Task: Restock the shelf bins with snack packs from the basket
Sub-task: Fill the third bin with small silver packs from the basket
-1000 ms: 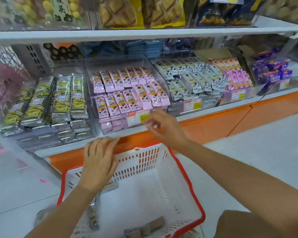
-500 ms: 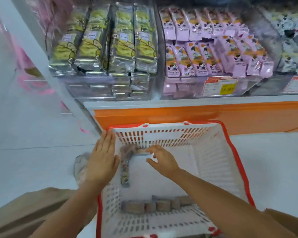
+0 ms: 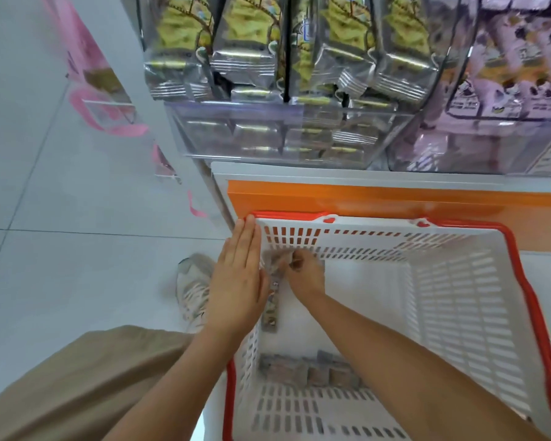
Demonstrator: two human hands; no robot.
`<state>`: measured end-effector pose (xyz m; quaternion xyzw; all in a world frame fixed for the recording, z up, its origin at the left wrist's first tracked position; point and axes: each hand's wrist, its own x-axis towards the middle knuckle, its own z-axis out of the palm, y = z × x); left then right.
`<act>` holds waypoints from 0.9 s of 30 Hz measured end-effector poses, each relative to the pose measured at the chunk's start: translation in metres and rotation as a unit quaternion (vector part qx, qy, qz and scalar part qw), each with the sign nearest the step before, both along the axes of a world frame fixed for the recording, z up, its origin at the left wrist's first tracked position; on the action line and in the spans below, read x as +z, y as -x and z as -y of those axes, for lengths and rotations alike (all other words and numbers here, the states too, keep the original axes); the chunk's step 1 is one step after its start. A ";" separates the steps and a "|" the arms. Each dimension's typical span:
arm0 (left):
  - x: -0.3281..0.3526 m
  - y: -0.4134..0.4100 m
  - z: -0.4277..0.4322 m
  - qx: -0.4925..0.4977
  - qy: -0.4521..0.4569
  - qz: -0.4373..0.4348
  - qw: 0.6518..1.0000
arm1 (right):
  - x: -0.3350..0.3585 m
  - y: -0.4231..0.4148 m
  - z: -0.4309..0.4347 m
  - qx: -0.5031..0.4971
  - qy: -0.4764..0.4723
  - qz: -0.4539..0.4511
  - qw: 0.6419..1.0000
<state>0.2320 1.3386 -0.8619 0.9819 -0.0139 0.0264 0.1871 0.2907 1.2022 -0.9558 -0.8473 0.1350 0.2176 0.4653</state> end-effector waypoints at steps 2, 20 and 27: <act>0.000 0.000 -0.001 0.004 -0.005 -0.004 1.000 | 0.002 0.001 0.003 0.012 -0.009 -0.002 1.000; 0.061 -0.009 0.069 -0.066 0.285 -0.180 0.939 | 0.168 0.005 0.115 0.065 -0.116 0.182 0.974; 0.114 -0.011 0.135 -0.061 0.541 -0.171 0.821 | 0.239 0.021 0.159 0.026 -0.129 0.266 0.955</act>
